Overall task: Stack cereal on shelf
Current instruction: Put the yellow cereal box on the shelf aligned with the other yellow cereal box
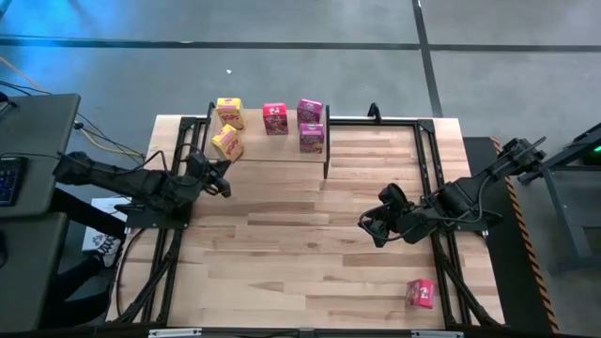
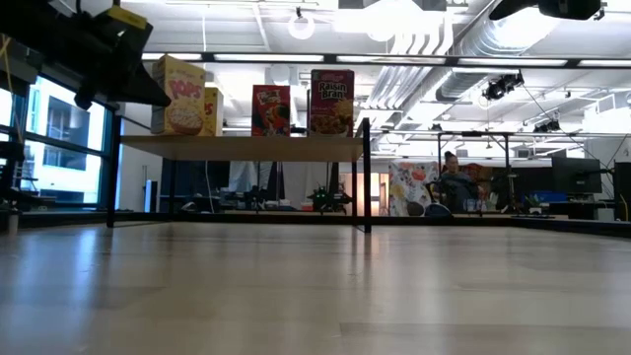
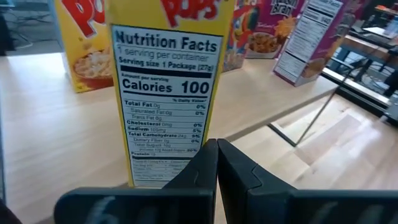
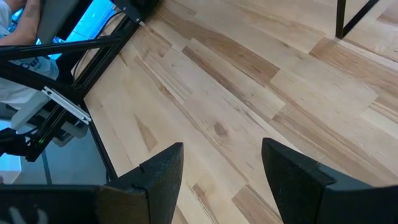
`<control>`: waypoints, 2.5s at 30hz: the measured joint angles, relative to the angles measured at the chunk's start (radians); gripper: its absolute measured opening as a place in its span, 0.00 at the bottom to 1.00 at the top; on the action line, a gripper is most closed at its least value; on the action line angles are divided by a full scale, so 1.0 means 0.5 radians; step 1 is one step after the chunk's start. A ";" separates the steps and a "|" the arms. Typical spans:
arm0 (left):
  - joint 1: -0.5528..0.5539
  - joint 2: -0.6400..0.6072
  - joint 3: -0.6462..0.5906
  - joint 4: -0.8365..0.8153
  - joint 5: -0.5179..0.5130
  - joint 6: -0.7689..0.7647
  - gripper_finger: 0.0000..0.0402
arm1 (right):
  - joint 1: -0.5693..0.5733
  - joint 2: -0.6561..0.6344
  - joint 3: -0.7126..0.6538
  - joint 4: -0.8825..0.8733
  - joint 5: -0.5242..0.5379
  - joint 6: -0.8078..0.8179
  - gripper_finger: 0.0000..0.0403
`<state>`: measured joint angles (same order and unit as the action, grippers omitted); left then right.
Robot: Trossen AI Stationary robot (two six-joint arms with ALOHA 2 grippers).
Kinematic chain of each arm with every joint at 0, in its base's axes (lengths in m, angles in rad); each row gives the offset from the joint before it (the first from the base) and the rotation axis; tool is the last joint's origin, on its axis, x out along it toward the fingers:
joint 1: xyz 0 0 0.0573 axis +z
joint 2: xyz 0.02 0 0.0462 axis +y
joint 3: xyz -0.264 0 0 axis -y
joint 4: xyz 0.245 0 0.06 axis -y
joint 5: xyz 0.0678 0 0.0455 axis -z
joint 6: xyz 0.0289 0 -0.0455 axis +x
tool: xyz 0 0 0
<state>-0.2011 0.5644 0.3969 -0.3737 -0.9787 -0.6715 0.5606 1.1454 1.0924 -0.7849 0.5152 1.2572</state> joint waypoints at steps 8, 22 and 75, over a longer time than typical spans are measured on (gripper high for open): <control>0.101 -0.018 0.001 0.008 0.010 0.093 0.00 | 0.001 0.000 0.000 0.000 0.030 0.000 0.53; 0.255 -0.018 0.001 0.008 0.014 0.147 0.00 | 0.001 0.000 0.000 -0.001 0.063 0.001 0.53; 0.290 0.501 0.004 0.216 -0.251 -1.431 0.00 | 0.000 0.000 0.000 -0.008 0.137 -0.002 0.53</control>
<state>-0.0561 0.8148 0.3988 -0.2657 -1.1044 -1.3871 0.5606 1.1454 1.0924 -0.7891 0.5838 1.2564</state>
